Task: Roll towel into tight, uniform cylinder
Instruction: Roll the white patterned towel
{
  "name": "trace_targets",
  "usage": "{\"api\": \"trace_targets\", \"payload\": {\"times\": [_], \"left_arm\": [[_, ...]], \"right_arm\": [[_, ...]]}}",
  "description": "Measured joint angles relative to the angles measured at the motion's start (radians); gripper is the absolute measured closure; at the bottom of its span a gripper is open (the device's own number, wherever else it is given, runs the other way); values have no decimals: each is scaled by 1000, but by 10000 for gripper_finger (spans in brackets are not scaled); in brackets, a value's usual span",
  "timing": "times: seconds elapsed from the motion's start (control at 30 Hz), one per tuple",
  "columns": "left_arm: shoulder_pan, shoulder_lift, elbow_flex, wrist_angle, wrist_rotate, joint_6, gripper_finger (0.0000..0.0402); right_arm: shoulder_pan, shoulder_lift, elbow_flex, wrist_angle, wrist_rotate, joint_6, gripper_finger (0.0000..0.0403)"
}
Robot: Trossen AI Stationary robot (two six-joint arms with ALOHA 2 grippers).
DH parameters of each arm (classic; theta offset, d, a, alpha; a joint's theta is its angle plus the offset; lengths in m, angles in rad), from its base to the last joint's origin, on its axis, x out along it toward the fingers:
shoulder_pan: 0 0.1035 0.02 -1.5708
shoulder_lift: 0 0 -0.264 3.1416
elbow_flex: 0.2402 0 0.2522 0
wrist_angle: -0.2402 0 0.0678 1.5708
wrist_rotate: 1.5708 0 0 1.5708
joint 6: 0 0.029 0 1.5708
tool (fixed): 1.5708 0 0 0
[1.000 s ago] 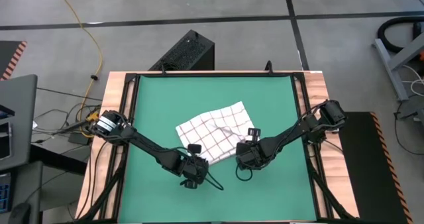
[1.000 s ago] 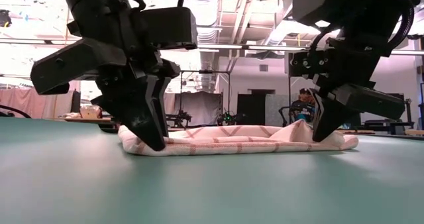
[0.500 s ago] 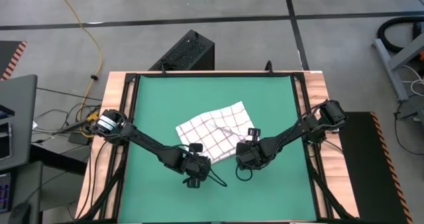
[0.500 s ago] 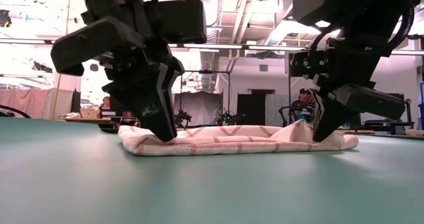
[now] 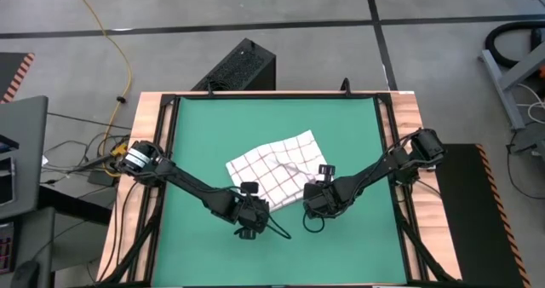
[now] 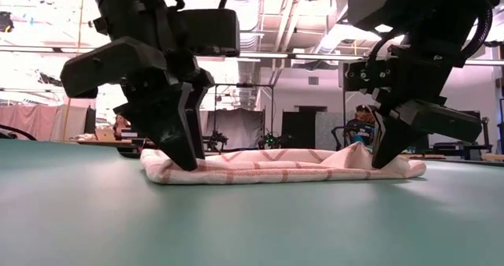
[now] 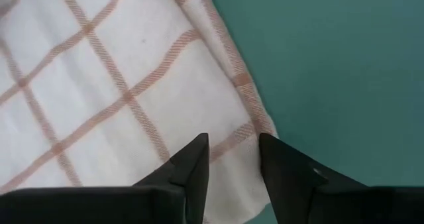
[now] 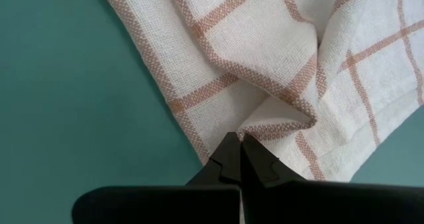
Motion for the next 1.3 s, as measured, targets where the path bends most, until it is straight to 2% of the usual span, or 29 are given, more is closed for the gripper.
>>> {"api": "trace_targets", "payload": {"times": [0.2,0.43,0.7,0.83,1.1,1.3], "left_arm": [[0,9,-1,-8,36,-16,313],[0,5,12,-69,7,-14,394],[-10,4,100,-209,-68,-11,400],[-28,1,103,-220,-81,-49,401],[-87,-1,92,-260,-190,-129,401],[-108,-15,80,-285,-226,-188,401]], "right_arm": [[0,0,0,0,0,0,394],[0,0,0,0,0,0,394],[0,0,0,-2,0,0,394],[0,0,0,-3,-15,1,394],[12,0,0,-18,-22,45,394],[29,0,10,-49,-22,45,394]]}}
